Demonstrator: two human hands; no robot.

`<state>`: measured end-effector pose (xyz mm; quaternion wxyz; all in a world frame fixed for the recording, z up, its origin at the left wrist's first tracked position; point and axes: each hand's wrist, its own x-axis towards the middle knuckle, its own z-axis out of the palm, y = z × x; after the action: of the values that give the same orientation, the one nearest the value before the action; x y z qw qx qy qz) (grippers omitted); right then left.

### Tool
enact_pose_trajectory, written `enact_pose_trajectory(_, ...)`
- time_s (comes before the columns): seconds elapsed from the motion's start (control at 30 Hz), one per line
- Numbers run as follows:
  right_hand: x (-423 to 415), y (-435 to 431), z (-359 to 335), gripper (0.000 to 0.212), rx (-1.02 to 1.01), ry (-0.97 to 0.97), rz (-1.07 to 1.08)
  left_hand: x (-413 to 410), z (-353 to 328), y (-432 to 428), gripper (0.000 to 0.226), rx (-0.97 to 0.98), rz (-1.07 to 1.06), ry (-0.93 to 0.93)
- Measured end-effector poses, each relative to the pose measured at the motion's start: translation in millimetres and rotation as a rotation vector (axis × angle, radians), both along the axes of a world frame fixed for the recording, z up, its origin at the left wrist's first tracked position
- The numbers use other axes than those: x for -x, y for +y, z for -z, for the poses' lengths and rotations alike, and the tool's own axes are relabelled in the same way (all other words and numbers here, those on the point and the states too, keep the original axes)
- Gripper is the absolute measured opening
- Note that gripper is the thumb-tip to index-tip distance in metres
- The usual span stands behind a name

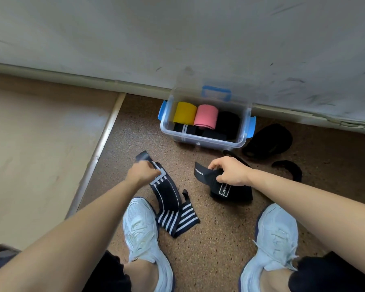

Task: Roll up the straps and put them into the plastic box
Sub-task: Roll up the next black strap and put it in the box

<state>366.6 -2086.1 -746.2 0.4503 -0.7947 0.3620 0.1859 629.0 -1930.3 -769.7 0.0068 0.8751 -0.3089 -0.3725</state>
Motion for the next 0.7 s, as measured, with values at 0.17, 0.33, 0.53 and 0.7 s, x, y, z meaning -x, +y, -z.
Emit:
enact_pose_trajectory(0.17, -4, 7, 4, 0.017, -0.038, -0.043, 0.063, 28, 38, 33, 0.043, -0.18, -0.247, 0.249)
enact_pose_trajectory(0.33, -3, 6, -4, 0.018, -0.031, -0.052, 0.033, 29, 41, 35, 0.034, -0.037, -0.443, 0.322)
enact_pose_trajectory(0.53, -10, -8, -43, 0.011, 0.049, -0.096, -0.021, 14, -24, 10, 0.006, 0.207, -0.356, 0.389)
enact_pose_trajectory(0.7, -13, -21, -106, 0.035, 0.113, -0.207, -0.021, -1, -124, -10, 0.016, 0.285, -0.014, 0.492)
